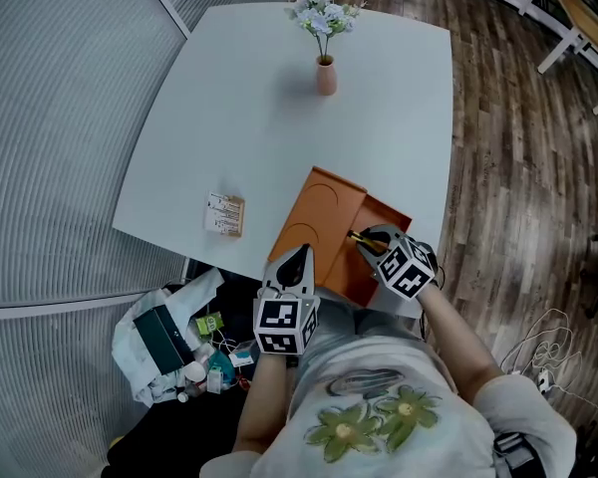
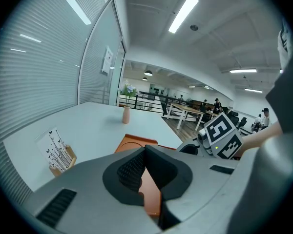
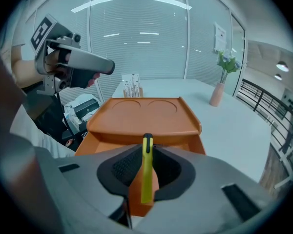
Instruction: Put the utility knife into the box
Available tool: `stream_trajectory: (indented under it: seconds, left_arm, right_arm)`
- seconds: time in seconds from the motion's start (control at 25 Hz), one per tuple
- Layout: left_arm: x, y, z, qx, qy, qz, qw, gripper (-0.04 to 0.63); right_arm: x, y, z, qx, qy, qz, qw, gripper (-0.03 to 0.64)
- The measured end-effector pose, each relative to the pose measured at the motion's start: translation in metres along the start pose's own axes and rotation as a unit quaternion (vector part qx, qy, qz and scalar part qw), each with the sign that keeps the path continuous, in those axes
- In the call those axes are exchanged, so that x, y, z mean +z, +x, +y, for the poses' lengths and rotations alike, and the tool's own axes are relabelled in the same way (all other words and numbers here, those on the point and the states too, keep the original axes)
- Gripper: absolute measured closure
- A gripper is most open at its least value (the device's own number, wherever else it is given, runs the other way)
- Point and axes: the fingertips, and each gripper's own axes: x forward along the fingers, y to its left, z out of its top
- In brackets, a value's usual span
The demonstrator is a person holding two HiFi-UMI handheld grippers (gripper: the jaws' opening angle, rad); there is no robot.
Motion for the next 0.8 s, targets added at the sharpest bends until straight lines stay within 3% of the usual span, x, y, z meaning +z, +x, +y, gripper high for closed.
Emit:
stream_trajectory:
  seconds: [0.8]
  left_arm:
    - [-0.011,0.003,-0.001,-0.005,-0.003,0.011,0.9999,0.594]
  right_arm:
    - [-0.023,0.023,0.008,0.029,-0.062,0.088,0.994,0.548]
